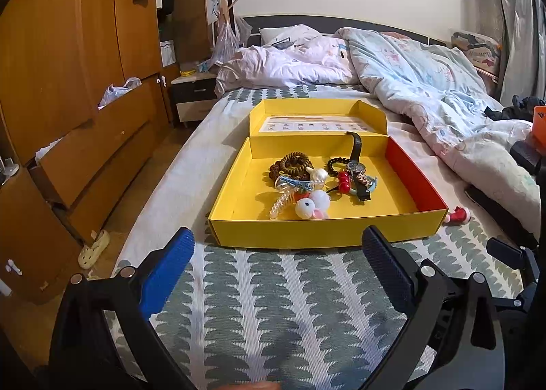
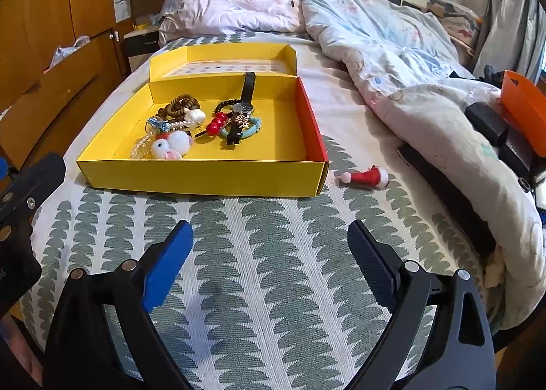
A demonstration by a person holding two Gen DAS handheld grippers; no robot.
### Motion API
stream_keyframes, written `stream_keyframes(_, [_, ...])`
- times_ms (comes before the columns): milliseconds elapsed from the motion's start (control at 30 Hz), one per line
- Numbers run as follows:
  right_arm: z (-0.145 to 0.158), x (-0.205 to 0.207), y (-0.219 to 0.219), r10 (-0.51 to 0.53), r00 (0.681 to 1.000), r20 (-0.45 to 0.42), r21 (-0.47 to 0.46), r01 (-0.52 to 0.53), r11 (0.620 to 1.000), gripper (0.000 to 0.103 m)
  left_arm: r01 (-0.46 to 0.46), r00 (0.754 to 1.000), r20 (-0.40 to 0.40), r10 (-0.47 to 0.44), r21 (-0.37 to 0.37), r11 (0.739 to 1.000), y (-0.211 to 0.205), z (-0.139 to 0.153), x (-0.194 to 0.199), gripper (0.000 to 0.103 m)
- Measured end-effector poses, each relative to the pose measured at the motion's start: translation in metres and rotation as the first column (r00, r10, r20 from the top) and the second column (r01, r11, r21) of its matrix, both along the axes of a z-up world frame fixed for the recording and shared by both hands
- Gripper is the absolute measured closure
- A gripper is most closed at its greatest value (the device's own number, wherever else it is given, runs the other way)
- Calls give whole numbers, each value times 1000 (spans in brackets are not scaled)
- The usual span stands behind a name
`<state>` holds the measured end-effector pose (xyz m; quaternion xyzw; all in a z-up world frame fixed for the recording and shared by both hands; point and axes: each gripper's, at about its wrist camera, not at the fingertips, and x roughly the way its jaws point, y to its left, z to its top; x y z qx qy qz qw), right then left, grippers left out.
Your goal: Organize jewelry
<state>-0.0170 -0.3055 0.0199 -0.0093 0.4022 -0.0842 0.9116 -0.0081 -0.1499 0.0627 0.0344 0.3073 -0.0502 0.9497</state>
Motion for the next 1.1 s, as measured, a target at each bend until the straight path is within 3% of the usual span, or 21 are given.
stream_keyframes(300, [0, 0, 3, 14, 1000, 9, -2, -14, 1000, 10, -5, 1000, 2, 5, 4, 1000, 1, -1, 1, 6])
stream_keyframes(633, [7, -12, -16, -37, 999, 29, 24, 37, 999, 8, 13, 1000, -14, -13, 3, 1000, 0, -6, 1, 6])
stream_keyframes(1100, [6, -9, 3, 38, 998, 40, 24, -39, 999, 7, 1, 1000, -5, -1, 12, 1000, 2, -4, 2, 6])
